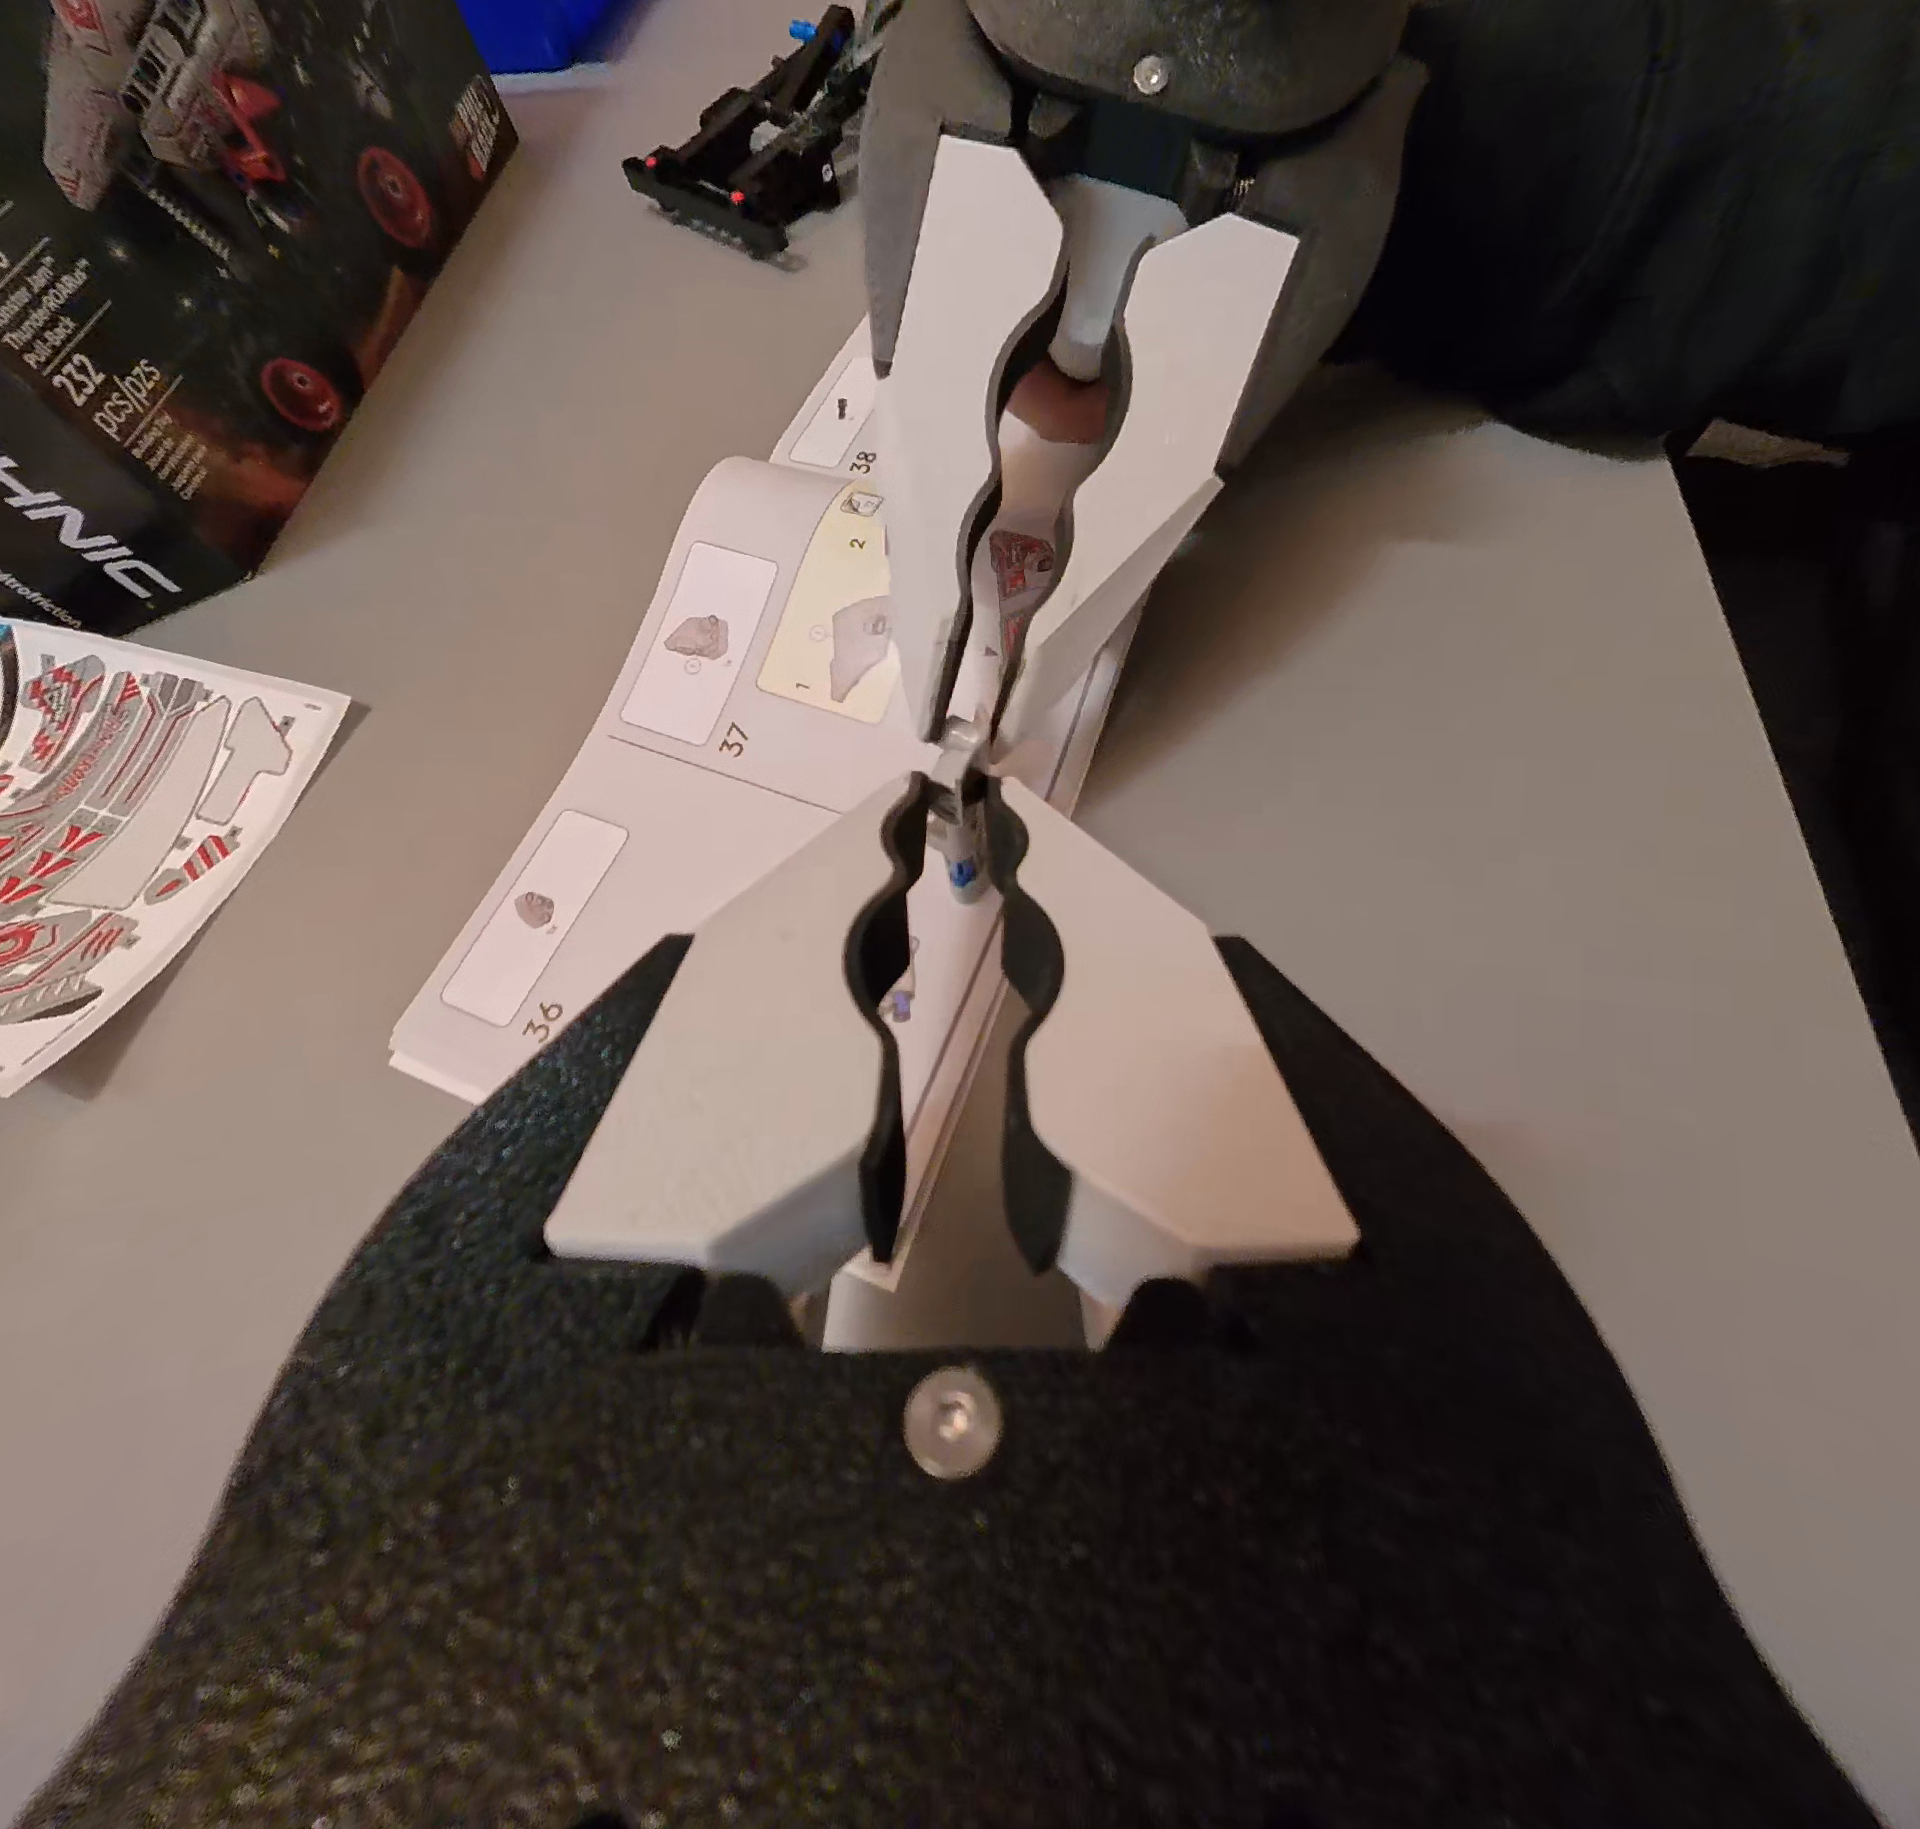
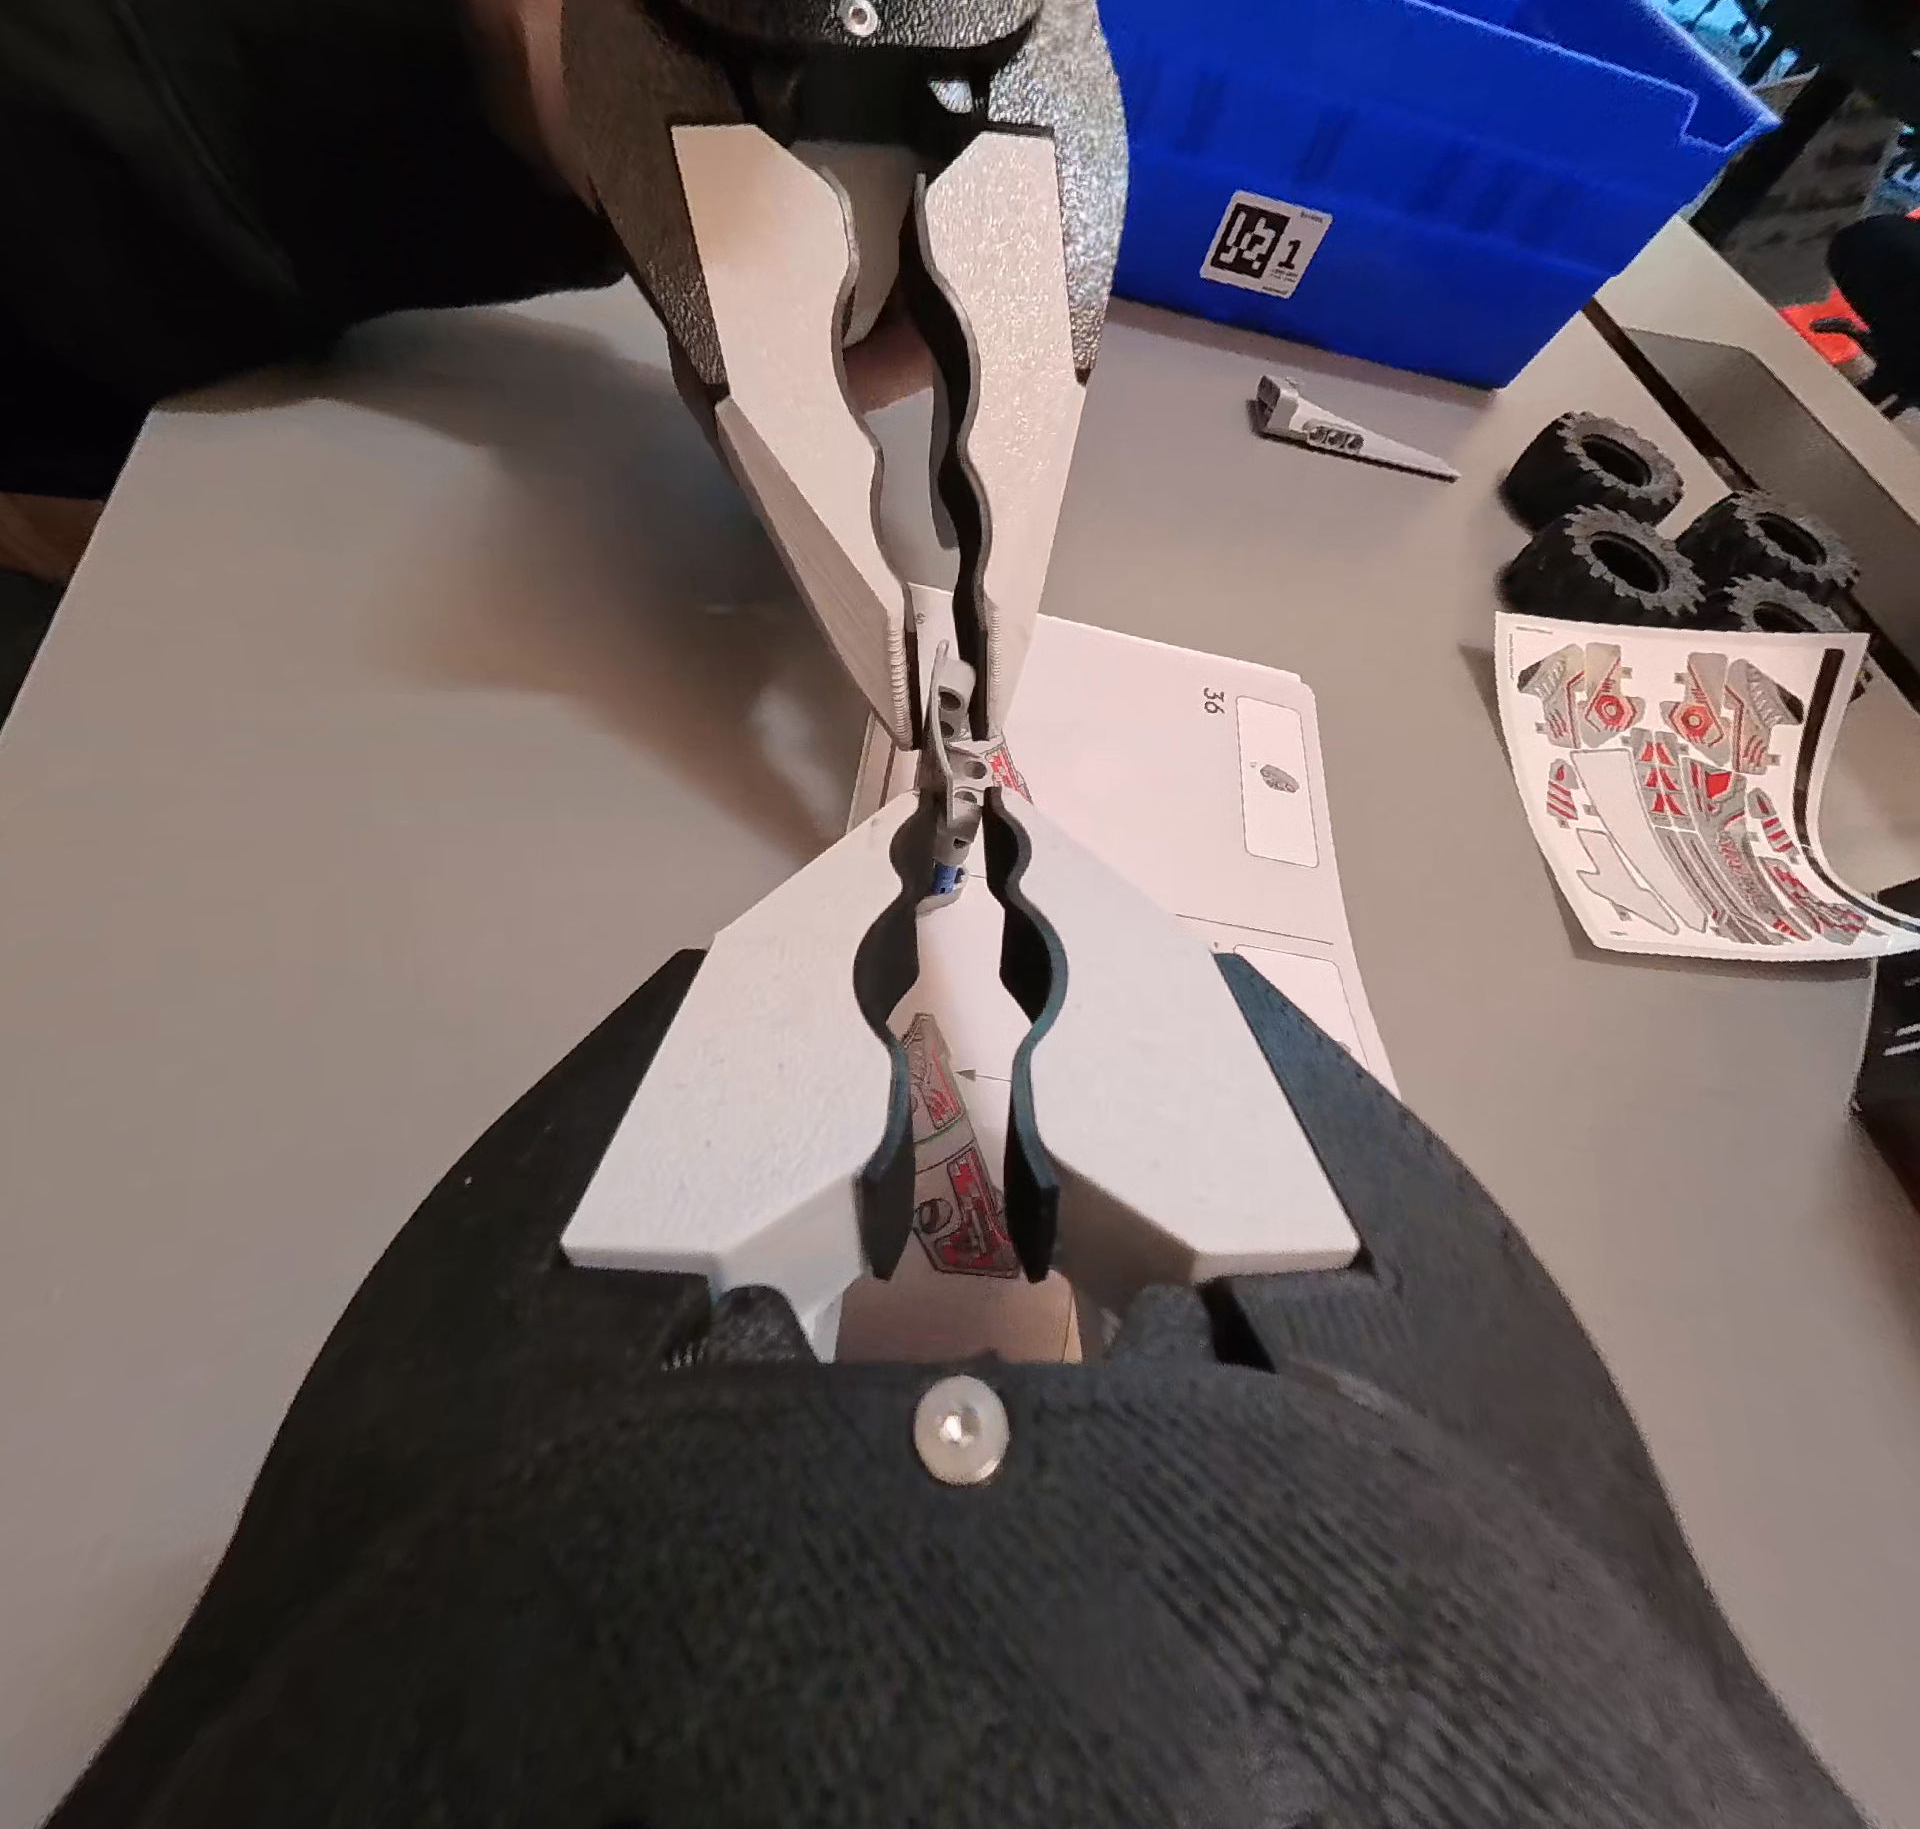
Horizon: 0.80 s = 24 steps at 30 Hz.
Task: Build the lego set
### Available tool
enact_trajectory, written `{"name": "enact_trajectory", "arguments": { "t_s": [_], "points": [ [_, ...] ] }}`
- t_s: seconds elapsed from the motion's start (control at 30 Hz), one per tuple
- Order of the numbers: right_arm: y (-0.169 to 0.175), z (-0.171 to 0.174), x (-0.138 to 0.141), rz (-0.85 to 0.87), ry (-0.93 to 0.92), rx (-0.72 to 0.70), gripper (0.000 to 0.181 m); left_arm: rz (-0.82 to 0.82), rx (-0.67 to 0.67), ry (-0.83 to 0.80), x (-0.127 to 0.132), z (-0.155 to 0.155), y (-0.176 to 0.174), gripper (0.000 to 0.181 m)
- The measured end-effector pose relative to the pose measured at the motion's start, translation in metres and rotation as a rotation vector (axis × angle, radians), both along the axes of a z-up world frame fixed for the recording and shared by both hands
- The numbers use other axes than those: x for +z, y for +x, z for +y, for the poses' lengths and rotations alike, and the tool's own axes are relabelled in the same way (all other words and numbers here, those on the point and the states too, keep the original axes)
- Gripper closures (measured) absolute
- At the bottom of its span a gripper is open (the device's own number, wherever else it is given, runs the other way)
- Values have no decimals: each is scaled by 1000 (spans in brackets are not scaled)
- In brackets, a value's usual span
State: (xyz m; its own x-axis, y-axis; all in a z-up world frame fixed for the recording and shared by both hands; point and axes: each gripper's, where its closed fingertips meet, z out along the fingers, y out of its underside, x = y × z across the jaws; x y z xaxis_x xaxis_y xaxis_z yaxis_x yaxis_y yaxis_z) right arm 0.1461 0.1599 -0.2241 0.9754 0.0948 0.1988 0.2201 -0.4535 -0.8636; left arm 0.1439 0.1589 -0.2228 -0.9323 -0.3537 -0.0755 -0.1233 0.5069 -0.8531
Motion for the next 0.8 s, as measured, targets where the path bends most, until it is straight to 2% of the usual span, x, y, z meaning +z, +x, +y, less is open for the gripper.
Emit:
{"name": "enact_trajectory", "arguments": {
  "t_s": [0.23,0.47,0.6,0.67,0.8],
  "points": [
    [-1,0,0,8,0,-16,174,23,-42,-27,-1,1,0,174],
    [-2,0,0,15,1,-17,174,-27,-69,-12,-1,2,1,173],
    [-2,1,0,20,5,-31,174,-27,-37,-14,0,4,5,164],
    [-2,1,1,21,5,-38,174,-30,-54,-9,-1,3,2,171],
    [-1,1,0,33,3,-54,175,-39,-65,-6,-1,3,3,172]
  ]
}}
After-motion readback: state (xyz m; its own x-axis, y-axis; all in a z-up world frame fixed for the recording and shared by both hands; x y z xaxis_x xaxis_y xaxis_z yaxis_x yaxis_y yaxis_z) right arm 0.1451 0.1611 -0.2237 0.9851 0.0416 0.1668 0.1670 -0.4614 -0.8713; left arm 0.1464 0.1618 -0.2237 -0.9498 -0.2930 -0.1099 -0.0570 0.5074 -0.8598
